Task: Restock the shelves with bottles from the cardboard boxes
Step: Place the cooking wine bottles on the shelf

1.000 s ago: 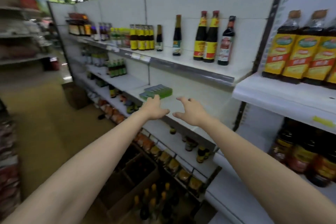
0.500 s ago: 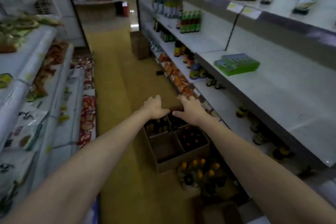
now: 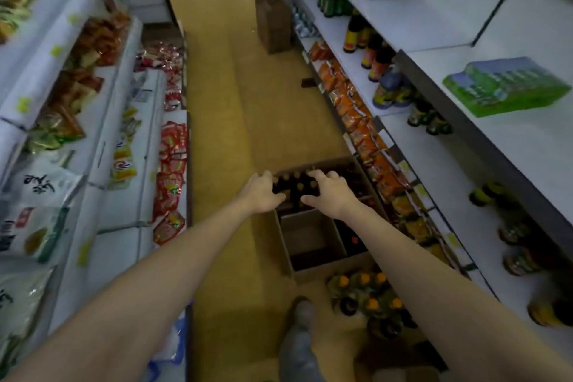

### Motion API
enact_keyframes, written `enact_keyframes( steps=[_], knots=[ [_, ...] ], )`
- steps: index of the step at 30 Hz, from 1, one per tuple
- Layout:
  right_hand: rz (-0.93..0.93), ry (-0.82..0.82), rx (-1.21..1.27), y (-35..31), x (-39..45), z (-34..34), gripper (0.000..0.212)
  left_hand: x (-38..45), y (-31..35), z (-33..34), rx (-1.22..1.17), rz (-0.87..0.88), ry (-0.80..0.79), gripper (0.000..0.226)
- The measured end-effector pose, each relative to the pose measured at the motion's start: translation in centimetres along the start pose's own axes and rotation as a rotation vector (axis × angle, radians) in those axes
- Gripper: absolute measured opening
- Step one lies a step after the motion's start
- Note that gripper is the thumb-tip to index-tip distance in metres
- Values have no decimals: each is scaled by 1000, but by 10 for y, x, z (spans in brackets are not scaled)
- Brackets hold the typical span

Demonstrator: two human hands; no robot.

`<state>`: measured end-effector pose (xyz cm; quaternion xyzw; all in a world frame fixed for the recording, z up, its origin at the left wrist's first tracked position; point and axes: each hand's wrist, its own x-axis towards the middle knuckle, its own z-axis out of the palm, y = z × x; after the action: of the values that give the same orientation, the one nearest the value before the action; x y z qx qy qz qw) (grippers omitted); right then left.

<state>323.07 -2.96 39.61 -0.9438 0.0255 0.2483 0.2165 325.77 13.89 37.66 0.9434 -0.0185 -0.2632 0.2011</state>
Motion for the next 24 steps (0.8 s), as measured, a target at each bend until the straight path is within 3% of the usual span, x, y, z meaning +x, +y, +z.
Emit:
enact_keyframes(
  steps=[10, 24],
  knots=[
    [25, -115, 83, 48, 132, -28, 62, 113, 31, -18, 31, -98, -69, 59],
    [136, -115, 153, 115, 244, 5, 66, 250, 44, 56, 150, -10, -225, 66]
  ],
)
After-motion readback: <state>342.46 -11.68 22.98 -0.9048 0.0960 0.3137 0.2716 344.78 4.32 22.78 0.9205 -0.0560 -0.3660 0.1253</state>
